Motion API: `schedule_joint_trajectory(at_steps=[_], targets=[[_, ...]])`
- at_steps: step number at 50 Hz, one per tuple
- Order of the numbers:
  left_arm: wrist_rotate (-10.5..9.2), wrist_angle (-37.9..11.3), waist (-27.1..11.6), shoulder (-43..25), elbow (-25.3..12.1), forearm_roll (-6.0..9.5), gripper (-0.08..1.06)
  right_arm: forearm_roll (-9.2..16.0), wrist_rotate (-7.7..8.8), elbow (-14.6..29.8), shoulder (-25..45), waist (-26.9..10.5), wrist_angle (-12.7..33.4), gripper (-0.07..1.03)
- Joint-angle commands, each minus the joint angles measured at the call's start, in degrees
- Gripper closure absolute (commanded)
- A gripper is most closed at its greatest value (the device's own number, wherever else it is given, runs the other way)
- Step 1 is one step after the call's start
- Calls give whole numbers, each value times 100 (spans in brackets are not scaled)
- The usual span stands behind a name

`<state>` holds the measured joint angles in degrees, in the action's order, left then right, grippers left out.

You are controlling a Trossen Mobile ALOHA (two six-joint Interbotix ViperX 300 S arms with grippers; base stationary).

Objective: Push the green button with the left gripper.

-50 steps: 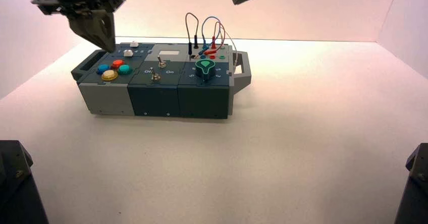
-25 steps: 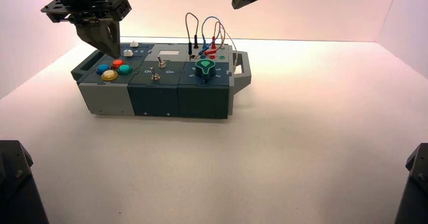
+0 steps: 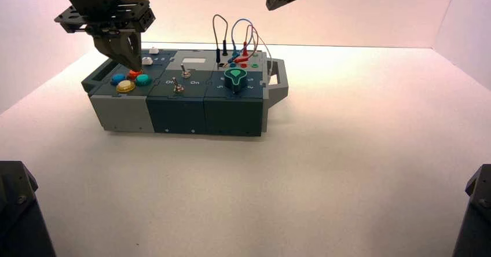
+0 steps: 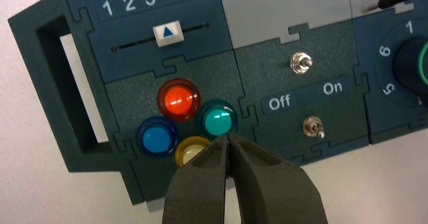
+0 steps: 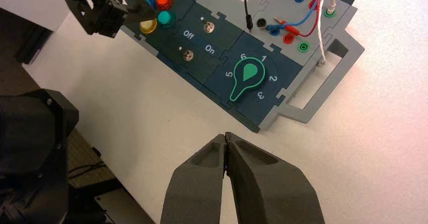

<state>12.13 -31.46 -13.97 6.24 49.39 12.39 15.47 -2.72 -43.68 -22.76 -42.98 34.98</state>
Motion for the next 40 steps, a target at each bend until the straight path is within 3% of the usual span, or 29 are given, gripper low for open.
schedule_joint_trajectory(at_steps=[1, 40], targets=[[-9, 114, -18, -18, -158, 9, 101, -9, 18, 202, -26, 0, 0, 98], [-9, 299, -44, -527, -185, 9, 101, -53, 18, 220, -9, 0, 53, 98]])
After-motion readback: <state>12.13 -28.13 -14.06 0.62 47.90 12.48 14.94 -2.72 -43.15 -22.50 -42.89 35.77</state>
